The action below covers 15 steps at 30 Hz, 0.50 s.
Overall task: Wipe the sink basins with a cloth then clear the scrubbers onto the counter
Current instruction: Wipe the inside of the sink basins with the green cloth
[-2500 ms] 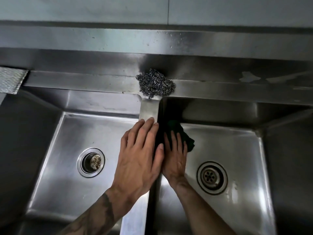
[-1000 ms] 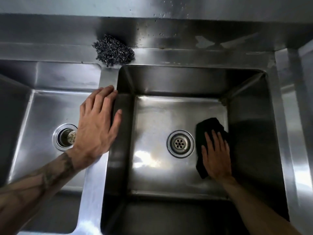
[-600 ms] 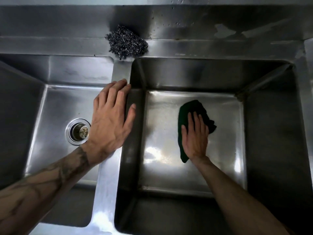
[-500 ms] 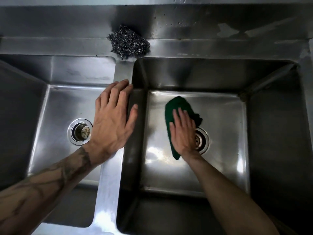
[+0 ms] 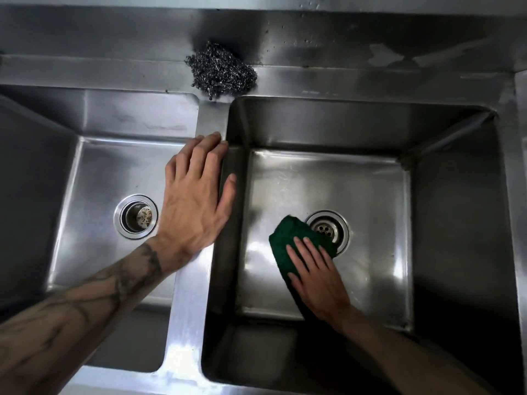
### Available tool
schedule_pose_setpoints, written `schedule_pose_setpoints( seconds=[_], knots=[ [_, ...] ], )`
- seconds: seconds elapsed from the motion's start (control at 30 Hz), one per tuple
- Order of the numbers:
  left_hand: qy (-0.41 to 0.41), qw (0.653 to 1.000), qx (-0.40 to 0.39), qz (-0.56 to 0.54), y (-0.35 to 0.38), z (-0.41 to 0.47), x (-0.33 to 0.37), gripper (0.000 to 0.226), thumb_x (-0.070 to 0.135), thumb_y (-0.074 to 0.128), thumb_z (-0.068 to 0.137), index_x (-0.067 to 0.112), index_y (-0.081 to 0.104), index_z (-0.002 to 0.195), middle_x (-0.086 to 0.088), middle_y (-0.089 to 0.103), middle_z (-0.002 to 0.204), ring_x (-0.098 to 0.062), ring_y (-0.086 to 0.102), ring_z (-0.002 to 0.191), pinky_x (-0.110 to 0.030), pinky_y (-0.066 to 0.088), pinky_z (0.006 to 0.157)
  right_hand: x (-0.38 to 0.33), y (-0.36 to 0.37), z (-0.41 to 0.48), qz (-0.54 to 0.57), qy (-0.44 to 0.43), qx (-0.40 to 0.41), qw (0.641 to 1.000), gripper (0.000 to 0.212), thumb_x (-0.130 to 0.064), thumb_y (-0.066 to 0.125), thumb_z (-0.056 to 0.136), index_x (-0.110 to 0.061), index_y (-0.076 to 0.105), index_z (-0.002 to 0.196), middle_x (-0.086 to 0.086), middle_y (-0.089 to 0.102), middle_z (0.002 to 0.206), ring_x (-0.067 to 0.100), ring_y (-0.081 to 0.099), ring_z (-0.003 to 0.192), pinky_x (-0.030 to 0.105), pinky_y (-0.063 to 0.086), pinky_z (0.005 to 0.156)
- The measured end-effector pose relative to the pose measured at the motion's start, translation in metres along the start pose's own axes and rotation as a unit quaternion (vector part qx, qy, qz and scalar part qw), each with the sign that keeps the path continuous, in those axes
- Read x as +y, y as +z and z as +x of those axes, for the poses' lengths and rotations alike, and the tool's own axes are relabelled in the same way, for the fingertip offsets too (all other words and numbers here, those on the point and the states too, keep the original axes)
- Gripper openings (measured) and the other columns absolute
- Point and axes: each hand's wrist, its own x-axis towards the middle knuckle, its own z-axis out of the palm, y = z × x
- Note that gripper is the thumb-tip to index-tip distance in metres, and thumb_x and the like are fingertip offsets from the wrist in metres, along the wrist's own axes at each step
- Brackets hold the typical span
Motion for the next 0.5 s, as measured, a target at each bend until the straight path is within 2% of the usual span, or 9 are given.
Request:
schedule_pose_setpoints(
  seconds=[0.1,0.23,0.3,0.4,0.5],
  knots=[
    [0.000,1.000,0.000,0.002,0.000,0.000,0.000,0.051,0.036,0.045,0.106,0.011,0.048,0.150,-0.008,0.045,0.161,-0.030,0.037,0.151,-0.049,0.033,0.121,-0.019,-0.003,0.015,0.005,0.012,0.006,1.000,0.061,-0.042,0.038,0.105,-0.018,0.027,0.160,0.009,0.027,0.167,0.029,0.023,0.155,0.051,0.027,0.122],
    [0.000,1.000,-0.003,0.017,-0.001,-0.002,0.001,0.052,0.036,0.043,0.107,0.012,0.046,0.152,-0.007,0.043,0.163,-0.029,0.036,0.153,-0.047,0.031,0.123,-0.073,-0.001,0.042,0.020,-0.042,0.001,0.999,0.065,-0.044,0.039,0.103,-0.015,0.026,0.160,0.011,0.025,0.167,0.029,0.020,0.156,0.049,0.025,0.124],
    [0.001,1.000,-0.010,0.029,-0.002,-0.004,0.001,0.053,0.037,0.040,0.108,0.012,0.045,0.154,-0.007,0.042,0.165,-0.029,0.036,0.153,-0.048,0.030,0.123,-0.078,-0.002,0.041,0.024,-0.053,-0.001,0.998,0.066,-0.045,0.039,0.104,-0.014,0.025,0.160,0.011,0.023,0.168,0.028,0.019,0.156,0.048,0.025,0.124],
    [-0.005,0.999,-0.003,0.031,-0.007,-0.008,0.000,0.053,0.039,0.036,0.111,0.011,0.045,0.155,-0.008,0.042,0.165,-0.030,0.037,0.153,-0.049,0.030,0.123,-0.044,-0.004,0.019,-0.014,-0.110,-0.018,0.994,0.066,-0.047,0.037,0.105,-0.016,0.022,0.161,0.008,0.019,0.169,0.026,0.018,0.157,0.046,0.019,0.125],
    [-0.015,1.000,0.000,0.022,-0.011,-0.024,0.001,0.054,0.040,0.037,0.111,0.010,0.045,0.154,-0.009,0.043,0.164,-0.031,0.037,0.153,-0.051,0.031,0.122,0.020,-0.003,-0.022,-0.053,-0.100,-0.026,0.993,0.065,-0.047,0.040,0.105,-0.017,0.024,0.161,0.008,0.021,0.169,0.027,0.018,0.156,0.048,0.023,0.122]
  ],
)
